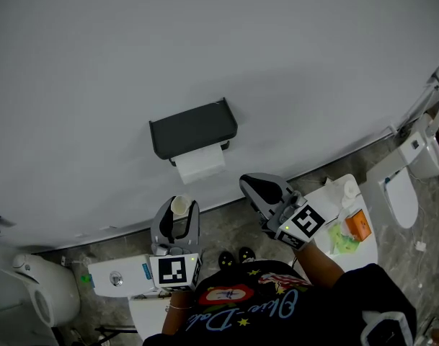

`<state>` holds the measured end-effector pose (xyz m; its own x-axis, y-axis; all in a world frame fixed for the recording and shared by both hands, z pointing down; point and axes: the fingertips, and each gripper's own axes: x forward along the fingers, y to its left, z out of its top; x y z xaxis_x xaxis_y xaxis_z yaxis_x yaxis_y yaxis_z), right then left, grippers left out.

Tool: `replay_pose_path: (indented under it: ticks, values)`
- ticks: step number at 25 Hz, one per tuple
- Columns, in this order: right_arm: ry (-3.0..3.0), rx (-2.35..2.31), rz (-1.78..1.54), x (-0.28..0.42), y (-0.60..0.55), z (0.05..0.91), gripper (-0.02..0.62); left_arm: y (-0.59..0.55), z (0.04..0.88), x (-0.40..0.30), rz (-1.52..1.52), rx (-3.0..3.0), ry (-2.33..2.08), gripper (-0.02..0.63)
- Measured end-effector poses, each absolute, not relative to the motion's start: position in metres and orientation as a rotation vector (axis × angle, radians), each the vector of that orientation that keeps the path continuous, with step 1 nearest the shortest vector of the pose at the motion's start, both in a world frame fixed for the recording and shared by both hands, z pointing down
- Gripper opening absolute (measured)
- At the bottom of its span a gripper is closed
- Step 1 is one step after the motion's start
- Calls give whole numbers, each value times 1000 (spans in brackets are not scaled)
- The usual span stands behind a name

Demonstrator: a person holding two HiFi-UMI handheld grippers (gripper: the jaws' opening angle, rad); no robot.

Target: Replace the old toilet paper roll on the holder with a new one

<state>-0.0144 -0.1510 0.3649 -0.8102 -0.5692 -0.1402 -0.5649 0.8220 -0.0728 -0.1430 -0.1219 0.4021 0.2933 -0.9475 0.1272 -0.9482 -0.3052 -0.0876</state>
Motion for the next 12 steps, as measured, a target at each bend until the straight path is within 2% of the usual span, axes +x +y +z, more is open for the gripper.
replay_pose_path:
  ticks: [12]
  values:
    - [2875, -971, -97, -12, -156, 376, 14, -121, 392, -132, 213, 2556, -1824, 175]
